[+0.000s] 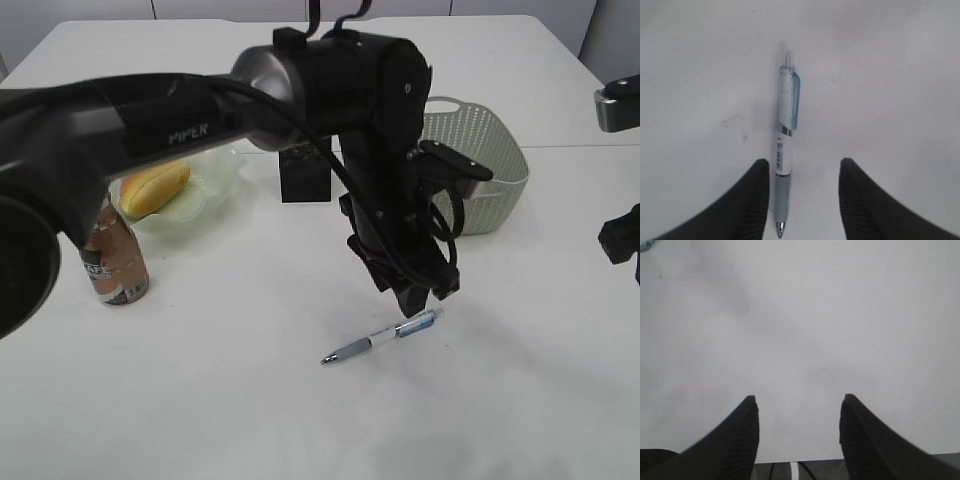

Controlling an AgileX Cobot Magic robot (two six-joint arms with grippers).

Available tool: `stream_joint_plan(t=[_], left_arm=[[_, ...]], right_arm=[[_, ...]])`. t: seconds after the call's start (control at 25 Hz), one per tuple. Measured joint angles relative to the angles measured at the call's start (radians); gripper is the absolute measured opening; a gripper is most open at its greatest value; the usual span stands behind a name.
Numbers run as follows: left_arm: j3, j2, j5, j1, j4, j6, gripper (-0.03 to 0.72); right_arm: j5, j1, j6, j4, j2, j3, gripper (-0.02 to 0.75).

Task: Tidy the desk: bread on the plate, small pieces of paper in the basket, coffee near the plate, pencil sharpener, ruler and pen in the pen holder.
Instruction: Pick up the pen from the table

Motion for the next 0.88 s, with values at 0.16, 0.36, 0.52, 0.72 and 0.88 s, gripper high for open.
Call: stream_joint_plan(t=[0.16, 0.36, 0.52, 0.72, 0.88], left_arm=[[-0.002, 0.055, 0.0, 0.0, 0.0, 0.0, 0.333], [-0.002, 0.092, 0.0, 0.0, 0.0, 0.02, 0.333], [-0.002, 0.112, 0.0, 0.0, 0.0, 0.025, 0.333], [-0.003, 0.128, 0.0, 0.0, 0.002, 0.031, 0.333], [-0.003, 0.138, 0.0, 0.0, 0.01, 0.033, 0.333]], right_arm=[[0.0, 0.0, 0.0, -0.019, 0.0, 0.0, 0.412], [0.0, 0.0, 0.0, -0.021, 0.0, 0.0, 0.412], [0.0, 0.0, 0.0, -0.025, 0.0, 0.0, 0.408], [0.0, 0.0, 0.0, -0.025, 0.0, 0.0, 0.405], [0.0, 0.0, 0.0, -0.025, 0.0, 0.0, 0.404]])
